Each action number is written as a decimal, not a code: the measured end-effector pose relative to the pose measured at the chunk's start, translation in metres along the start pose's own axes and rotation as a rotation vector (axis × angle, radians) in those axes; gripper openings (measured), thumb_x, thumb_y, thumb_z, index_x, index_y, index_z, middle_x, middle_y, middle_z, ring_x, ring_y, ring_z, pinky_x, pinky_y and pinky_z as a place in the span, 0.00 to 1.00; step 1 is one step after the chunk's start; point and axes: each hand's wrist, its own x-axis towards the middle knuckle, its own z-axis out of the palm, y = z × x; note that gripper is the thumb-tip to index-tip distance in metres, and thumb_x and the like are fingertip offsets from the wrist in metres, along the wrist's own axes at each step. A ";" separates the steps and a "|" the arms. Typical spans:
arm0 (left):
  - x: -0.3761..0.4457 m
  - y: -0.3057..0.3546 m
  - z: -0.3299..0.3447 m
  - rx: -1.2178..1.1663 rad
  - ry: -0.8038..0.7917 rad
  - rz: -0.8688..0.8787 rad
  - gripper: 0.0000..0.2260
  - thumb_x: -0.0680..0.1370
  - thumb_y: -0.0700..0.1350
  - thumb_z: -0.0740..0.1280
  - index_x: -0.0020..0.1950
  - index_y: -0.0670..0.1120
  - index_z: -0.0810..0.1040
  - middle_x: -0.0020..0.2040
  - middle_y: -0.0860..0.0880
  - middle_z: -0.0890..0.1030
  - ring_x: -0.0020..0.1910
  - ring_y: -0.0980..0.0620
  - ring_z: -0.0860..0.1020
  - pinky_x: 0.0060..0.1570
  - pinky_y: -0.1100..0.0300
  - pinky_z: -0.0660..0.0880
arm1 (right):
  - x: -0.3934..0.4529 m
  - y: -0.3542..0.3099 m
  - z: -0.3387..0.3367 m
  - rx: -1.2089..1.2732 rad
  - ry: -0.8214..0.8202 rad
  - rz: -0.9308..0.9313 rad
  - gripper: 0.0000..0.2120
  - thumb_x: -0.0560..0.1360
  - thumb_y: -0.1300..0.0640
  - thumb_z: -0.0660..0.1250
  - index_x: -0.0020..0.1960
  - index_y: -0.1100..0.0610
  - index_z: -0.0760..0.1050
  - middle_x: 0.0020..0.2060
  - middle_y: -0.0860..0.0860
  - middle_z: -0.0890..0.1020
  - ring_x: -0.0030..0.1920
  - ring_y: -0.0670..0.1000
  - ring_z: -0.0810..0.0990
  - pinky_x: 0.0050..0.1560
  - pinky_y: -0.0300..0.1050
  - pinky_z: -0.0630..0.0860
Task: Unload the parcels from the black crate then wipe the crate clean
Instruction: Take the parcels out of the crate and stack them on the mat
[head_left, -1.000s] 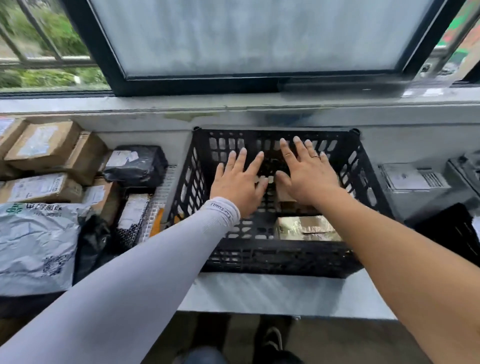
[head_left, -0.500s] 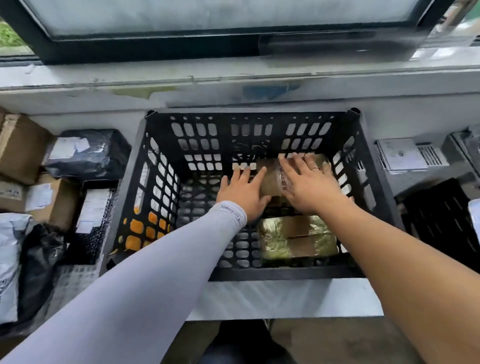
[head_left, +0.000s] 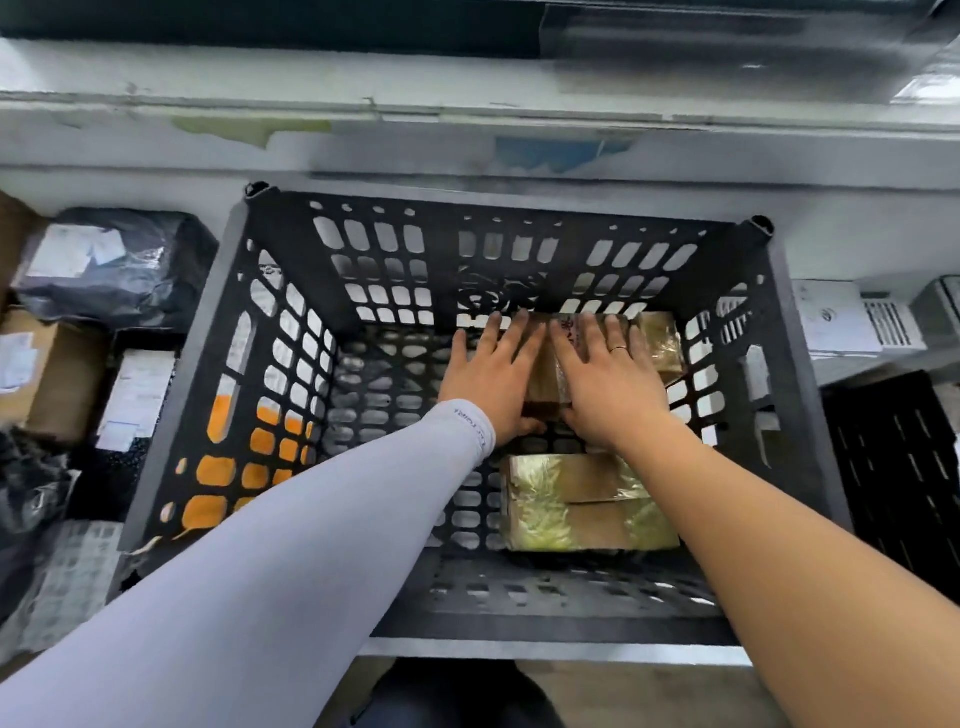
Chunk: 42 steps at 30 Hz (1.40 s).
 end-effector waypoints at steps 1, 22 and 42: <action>0.002 0.000 0.001 0.008 -0.010 -0.006 0.56 0.73 0.68 0.72 0.84 0.51 0.38 0.85 0.48 0.40 0.84 0.42 0.42 0.79 0.33 0.47 | 0.002 0.000 0.001 0.005 -0.015 0.001 0.49 0.79 0.38 0.65 0.83 0.50 0.34 0.83 0.60 0.41 0.82 0.63 0.42 0.79 0.64 0.38; 0.005 0.002 0.009 0.166 0.049 -0.022 0.39 0.84 0.61 0.58 0.84 0.49 0.38 0.85 0.48 0.42 0.84 0.44 0.49 0.80 0.37 0.43 | 0.005 -0.009 0.023 0.026 0.035 0.004 0.34 0.86 0.52 0.52 0.83 0.52 0.33 0.82 0.60 0.36 0.82 0.65 0.44 0.80 0.65 0.41; -0.064 -0.002 -0.052 0.296 0.126 -0.076 0.35 0.85 0.62 0.52 0.85 0.48 0.40 0.85 0.47 0.45 0.84 0.42 0.46 0.79 0.35 0.42 | -0.044 -0.026 -0.030 0.003 0.226 -0.067 0.34 0.86 0.43 0.53 0.84 0.49 0.37 0.84 0.54 0.46 0.83 0.59 0.49 0.77 0.70 0.40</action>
